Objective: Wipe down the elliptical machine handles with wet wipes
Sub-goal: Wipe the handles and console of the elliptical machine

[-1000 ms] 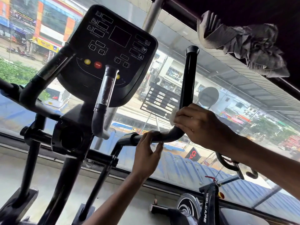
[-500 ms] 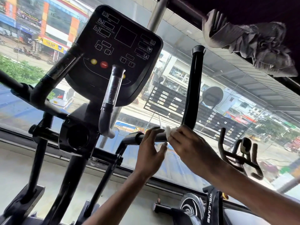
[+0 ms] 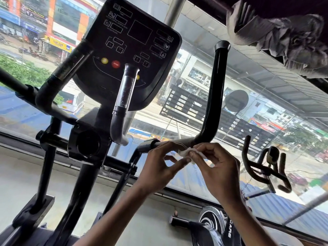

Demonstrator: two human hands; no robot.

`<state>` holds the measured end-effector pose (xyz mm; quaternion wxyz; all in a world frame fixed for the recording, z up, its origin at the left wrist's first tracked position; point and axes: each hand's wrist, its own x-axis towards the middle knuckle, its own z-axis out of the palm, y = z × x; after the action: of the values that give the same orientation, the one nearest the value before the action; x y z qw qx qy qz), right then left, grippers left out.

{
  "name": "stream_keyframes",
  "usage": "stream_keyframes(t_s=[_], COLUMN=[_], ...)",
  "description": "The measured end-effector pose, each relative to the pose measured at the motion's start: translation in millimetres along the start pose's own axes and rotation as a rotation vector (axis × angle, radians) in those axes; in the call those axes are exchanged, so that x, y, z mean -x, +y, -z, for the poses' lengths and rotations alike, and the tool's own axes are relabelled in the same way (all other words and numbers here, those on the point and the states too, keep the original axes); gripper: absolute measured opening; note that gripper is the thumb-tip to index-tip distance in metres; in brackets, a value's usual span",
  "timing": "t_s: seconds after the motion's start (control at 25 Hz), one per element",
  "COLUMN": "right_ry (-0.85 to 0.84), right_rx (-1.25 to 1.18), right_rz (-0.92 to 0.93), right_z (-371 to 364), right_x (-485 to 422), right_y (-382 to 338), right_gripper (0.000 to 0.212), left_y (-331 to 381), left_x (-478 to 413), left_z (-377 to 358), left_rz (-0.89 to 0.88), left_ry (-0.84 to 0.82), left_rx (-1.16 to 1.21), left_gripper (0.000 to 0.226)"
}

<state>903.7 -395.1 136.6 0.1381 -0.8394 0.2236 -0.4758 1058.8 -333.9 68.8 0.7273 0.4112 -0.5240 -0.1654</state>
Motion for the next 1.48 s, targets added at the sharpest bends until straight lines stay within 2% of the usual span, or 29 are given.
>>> stream_keyframes(t_s=[0.08, 0.2, 0.28, 0.4, 0.56, 0.68, 0.88, 1.08, 1.2, 1.32, 1.48], right_ry=[0.052, 0.138, 0.172, 0.194, 0.143, 0.102, 0.065, 0.048, 0.043, 0.059, 0.103], right_rx=[-0.011, 0.056, 0.083, 0.049, -0.078, -0.11, -0.168, -0.197, -0.245, -0.192, -0.115], right_rz=[0.009, -0.001, -0.039, -0.149, -0.269, -0.266, -0.272, -0.21, -0.224, -0.206, -0.176], right_z=[-3, 2, 5, 4, -2, -10, -22, -17, -11, -15, -21], right_x=[4, 8, 12, 12, 7, 2, -2, -7, -10, -9, -10], right_y=[1, 6, 13, 29, 42, 45, 40, 35, 37, 39, 42], right_gripper=[0.016, 0.015, 0.016, 0.015, 0.018, 0.026, 0.039, 0.017, 0.018, 0.01, 0.007], left_y=[2, 0, -1, -5, -20, -43, -65, -34, -42, -66, -105], left_x=[-1, -10, -19, -26, -16, -18, -15, -12, -11, -19, -28], left_z=[-6, -14, -21, -43, -72, -65, -49, -75, -80, -65, -37], left_rz=[-0.028, -0.06, -0.094, -0.121, -0.231, -0.291, -0.224, -0.331, -0.4, -0.331, -0.112], left_ry=[0.122, 0.452, 0.559, 0.534, 0.501, 0.474, 0.433, 0.549, 0.566, 0.509, 0.418], left_rx=[-0.049, -0.239, -0.327, -0.406, -0.514, -0.564, -0.514, -0.458, -0.458, -0.496, -0.59], left_gripper=[0.006, 0.019, 0.018, 0.012, 0.026, 0.034, 0.039, 0.035, 0.037, 0.039, 0.04])
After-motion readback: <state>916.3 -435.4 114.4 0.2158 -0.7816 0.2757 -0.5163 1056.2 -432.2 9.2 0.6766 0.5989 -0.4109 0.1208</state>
